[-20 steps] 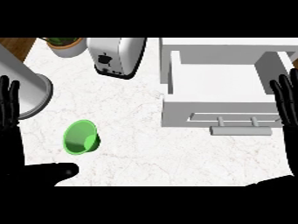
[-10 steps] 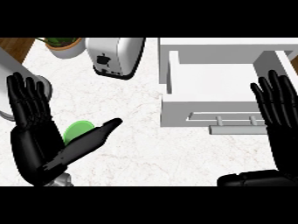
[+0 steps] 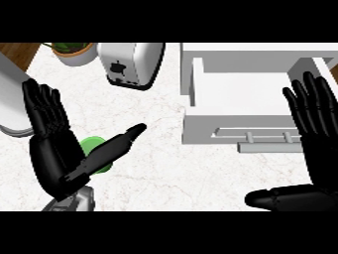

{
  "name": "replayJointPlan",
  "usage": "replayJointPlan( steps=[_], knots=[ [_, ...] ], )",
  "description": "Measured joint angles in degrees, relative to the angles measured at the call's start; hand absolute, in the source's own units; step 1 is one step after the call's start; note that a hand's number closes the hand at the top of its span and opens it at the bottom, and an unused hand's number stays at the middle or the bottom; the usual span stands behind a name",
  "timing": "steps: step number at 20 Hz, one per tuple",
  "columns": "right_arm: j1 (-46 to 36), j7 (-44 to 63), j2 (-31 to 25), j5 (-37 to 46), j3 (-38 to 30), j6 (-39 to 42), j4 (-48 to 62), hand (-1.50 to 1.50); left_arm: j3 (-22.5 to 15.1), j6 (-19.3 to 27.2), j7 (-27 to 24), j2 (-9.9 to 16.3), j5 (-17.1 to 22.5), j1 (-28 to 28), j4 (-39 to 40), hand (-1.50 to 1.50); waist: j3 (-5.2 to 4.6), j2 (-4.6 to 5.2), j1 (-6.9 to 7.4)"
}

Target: Pick up the cup, place it into the drawer and close the drawer

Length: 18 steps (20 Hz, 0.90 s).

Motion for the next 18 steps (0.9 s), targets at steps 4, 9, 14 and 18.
replayJointPlan(
  steps=[4,9,14,18],
  knots=[
    [-0.72,-0.2,-0.5,-1.4,-1.97,1.21,1.26,-1.5,0.11,0.95,-0.48,-0.04,0.46,0.12,0.93,-1.5,0.0,0.01,0.03],
    [-1.47,0.04,-0.06,-0.26,-1.78,0.95,1.36,-1.5,0.56,1.75,-3.68,-0.01,3.7,1.97,2.7,-1.5,0.0,0.01,0.05],
    [-1.67,0.07,0.15,-0.26,-2.33,1.04,1.43,-1.5,-0.11,2.47,-4.08,-0.02,5.09,5.13,2.26,-1.5,0.0,0.0,0.09],
    [-1.62,0.15,0.0,-0.34,-2.73,1.34,1.02,-1.5,0.23,2.35,-8.31,0.23,8.9,9.34,3.19,-1.5,-0.01,0.0,0.12]
  ],
)
